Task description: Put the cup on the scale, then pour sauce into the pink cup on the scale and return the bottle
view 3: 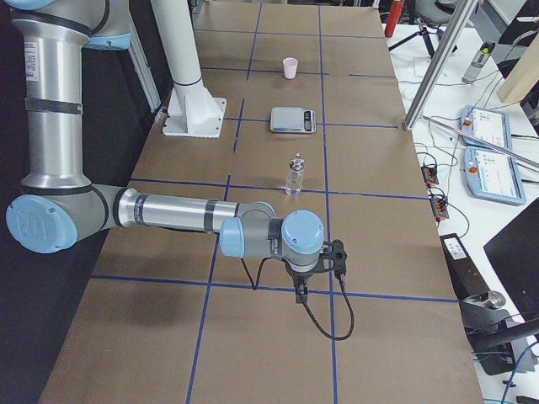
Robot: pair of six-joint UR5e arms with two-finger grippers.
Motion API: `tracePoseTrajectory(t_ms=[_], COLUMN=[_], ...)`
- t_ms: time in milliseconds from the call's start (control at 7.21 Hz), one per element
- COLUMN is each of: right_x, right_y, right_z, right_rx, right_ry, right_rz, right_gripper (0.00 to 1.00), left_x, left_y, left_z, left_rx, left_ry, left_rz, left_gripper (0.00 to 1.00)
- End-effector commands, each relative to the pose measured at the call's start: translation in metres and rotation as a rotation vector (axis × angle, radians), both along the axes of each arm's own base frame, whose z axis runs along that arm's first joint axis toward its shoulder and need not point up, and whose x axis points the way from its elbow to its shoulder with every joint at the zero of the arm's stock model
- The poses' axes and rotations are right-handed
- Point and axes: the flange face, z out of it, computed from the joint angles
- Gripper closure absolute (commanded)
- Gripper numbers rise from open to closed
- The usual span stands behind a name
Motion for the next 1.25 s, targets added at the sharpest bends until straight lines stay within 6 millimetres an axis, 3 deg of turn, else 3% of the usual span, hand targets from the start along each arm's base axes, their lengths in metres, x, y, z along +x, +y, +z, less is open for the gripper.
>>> tracePoseTrajectory(t_ms=[0, 278, 416, 555, 833, 1110], right_x=[0.0, 0.0, 0.0, 0.0, 0.0, 0.0], right_y=[0.0, -0.001, -0.001, -0.002, -0.002, -0.002], right_z=[-0.003, -0.004, -0.005, -0.006, -0.006, -0.007], right_rx=[0.006, 0.008, 0.009, 0.01, 0.01, 0.012], right_ry=[-0.004, -0.005, -0.007, -0.007, -0.008, -0.008], right_rz=[0.001, 0.0, 0.001, 0.001, 0.001, 0.001], right_gripper=[0.0, 0.0, 0.0, 0.0, 0.0, 0.0], left_x=[0.0, 0.0, 0.001, 0.0, 0.0, 0.027], left_y=[0.001, -0.006, -0.014, -0.018, 0.003, 0.018], left_z=[-0.003, -0.015, -0.037, -0.083, -0.184, -0.26], left_rx=[0.004, 0.022, 0.022, -0.003, 0.025, 0.134], left_ry=[-0.001, 0.0, 0.0, -0.001, -0.005, 0.036], left_rz=[0.0, -0.002, -0.004, -0.009, -0.144, -0.143], left_gripper=[0.0, 0.0, 0.0, 0.0, 0.0, 0.0])
